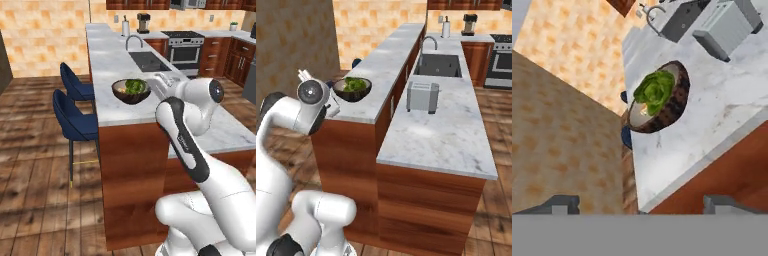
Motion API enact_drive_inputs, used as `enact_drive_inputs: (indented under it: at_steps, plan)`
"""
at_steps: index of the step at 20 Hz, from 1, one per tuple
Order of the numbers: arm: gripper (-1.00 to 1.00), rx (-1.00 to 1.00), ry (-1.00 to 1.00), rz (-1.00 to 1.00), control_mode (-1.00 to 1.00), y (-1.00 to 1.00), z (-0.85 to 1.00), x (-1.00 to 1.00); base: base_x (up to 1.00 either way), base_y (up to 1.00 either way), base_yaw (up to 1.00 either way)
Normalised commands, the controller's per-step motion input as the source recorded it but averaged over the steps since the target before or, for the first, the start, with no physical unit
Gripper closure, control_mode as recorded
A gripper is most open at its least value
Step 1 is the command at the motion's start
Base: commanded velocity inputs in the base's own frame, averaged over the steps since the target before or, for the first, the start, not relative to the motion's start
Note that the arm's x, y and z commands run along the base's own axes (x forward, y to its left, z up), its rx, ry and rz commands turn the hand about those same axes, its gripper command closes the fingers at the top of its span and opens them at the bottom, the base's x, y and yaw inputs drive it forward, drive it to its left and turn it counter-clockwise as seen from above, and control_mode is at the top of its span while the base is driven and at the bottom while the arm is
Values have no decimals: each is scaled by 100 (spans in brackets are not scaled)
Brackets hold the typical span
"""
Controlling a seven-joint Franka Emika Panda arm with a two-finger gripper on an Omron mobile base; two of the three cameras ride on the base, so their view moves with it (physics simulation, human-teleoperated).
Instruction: The microwave is finished heating the shrimp and lettuce. Take the bowl containing the food and place it on the dining counter.
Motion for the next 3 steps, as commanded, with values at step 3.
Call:
enact_drive_inputs:
  at_steps: [3]
  plan:
    - [-100, -52, -3, 13, -100, 35, -5, -100, 0, 0, 0]
